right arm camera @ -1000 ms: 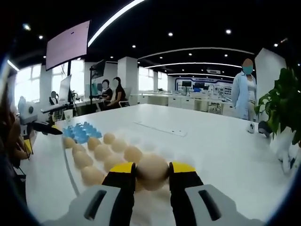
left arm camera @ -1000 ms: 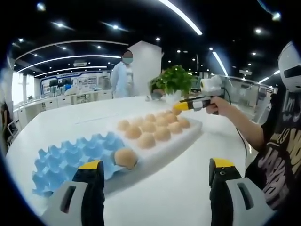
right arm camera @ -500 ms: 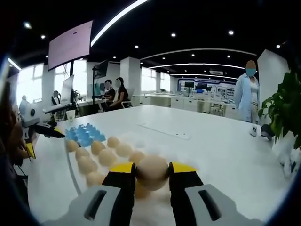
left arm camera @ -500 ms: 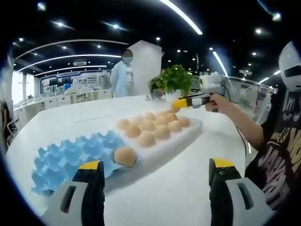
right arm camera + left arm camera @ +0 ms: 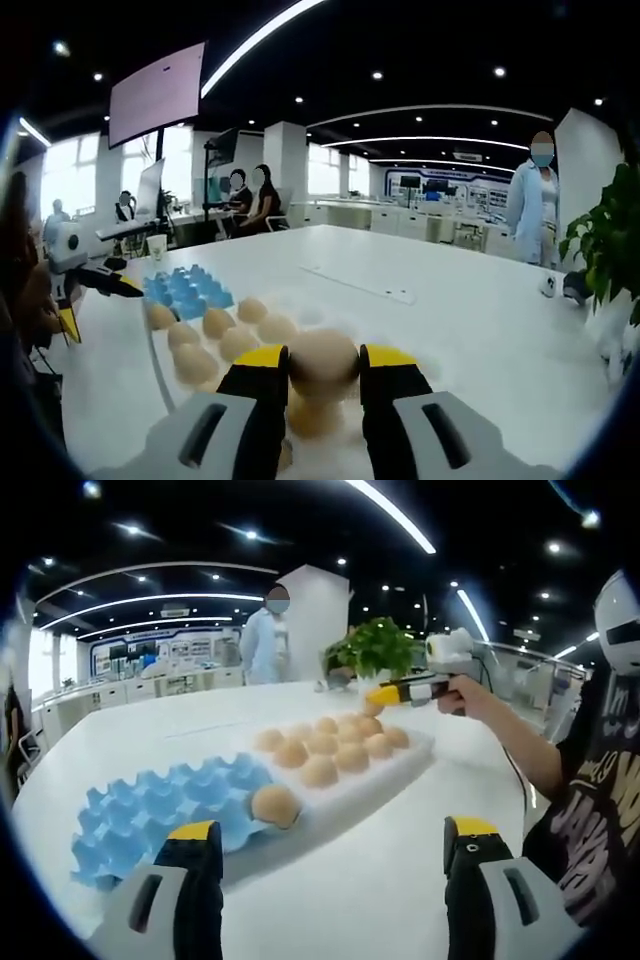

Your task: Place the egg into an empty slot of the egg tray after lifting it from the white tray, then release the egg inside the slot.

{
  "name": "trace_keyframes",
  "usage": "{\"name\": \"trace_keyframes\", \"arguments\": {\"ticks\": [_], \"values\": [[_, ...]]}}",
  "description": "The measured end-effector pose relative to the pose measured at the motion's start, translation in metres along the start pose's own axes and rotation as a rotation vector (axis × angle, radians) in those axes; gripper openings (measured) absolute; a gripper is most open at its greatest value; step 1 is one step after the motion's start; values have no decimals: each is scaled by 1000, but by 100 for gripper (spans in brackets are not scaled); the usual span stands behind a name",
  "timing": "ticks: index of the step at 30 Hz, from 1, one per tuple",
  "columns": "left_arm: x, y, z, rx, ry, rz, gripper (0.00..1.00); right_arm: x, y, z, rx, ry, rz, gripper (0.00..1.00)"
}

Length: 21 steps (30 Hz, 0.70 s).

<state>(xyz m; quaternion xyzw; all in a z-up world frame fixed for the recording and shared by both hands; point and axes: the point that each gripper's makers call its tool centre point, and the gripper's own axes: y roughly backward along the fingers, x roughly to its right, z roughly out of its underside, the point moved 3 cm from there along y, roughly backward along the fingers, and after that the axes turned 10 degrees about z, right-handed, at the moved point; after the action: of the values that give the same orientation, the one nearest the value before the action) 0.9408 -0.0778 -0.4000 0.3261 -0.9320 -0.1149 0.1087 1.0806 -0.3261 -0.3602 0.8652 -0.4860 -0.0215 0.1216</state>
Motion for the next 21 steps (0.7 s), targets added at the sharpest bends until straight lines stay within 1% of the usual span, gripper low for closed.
{"name": "trace_keyframes", "arguments": {"ticks": [11,21], "values": [[-2,2,2,4,6,-2,93,-9,-7,-5,3,5,-25,29],[-2,3,5,0,15,1,92,-22,-16,-7,-3,11,-62,29]]}}
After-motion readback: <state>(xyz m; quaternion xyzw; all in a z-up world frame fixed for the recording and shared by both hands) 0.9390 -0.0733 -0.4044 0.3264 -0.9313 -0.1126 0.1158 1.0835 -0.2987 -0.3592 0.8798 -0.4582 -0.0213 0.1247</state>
